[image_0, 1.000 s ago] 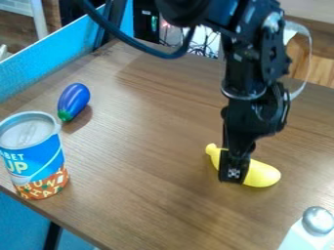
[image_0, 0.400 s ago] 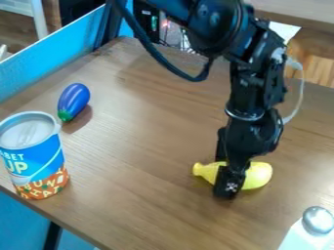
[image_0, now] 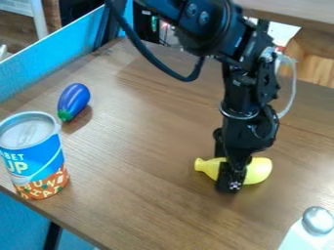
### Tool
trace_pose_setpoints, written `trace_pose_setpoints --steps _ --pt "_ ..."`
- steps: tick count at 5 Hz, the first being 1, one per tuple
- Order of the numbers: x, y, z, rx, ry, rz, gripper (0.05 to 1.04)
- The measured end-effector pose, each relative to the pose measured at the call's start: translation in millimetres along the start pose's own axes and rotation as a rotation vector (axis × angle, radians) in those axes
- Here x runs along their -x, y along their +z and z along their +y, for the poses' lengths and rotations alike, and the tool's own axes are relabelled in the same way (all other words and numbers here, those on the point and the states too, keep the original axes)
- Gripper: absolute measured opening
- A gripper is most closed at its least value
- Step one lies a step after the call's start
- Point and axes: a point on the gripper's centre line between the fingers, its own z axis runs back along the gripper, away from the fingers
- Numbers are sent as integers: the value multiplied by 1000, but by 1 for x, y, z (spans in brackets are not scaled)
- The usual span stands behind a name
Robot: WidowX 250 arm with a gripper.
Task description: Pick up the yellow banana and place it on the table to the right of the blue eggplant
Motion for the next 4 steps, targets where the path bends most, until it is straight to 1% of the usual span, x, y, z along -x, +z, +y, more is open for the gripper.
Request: trace_pose_setpoints --steps 1,2,3,4 --pt "11 19 -8 42 137 -107 603" --pt "25 58 -10 24 263 -175 603" --pt "54 84 2 -49 449 -206 603" --pt "70 86 21 -128 581 -140 603"
